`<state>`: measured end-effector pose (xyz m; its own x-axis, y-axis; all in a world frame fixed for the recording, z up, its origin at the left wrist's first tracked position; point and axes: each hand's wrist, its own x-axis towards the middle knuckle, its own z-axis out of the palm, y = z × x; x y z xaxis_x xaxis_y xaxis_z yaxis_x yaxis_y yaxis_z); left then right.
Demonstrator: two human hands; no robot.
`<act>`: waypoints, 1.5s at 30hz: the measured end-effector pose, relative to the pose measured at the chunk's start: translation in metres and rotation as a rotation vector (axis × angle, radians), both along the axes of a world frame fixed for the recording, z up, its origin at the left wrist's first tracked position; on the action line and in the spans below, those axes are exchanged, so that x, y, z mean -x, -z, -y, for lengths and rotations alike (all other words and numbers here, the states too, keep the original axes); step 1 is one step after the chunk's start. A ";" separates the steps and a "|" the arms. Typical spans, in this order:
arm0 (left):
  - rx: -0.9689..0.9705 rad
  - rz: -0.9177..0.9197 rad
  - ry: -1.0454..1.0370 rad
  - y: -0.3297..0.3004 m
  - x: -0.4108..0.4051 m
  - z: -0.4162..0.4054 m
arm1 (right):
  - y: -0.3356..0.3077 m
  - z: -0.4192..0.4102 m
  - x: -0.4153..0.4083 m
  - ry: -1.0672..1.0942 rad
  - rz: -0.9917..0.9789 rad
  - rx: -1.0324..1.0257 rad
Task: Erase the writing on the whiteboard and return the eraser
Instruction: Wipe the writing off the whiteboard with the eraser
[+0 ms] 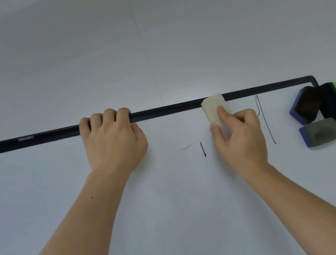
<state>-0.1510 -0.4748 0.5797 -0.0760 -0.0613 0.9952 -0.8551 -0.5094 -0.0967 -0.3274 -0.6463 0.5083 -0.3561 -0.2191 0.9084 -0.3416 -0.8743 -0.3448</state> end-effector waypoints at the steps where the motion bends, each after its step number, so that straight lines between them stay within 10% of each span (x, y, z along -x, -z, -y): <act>1: 0.013 -0.010 0.004 0.001 0.002 0.001 | 0.002 -0.008 -0.007 -0.015 -0.012 0.030; 8: 0.045 -0.016 0.035 0.004 0.005 0.004 | 0.040 -0.044 -0.044 -0.059 -0.253 0.365; 17: -0.020 -0.034 -0.004 0.012 0.008 0.000 | 0.028 0.019 0.019 -0.057 0.040 0.016; 26: -0.168 0.026 0.024 0.014 0.060 0.044 | 0.037 0.023 0.026 0.028 -0.236 0.264; 37: -0.079 -0.001 0.031 0.013 0.076 0.073 | 0.009 0.086 0.080 0.017 0.063 -0.010; 45: -0.042 -0.063 0.007 0.013 0.086 0.087 | 0.028 0.072 0.066 -0.009 -0.161 0.171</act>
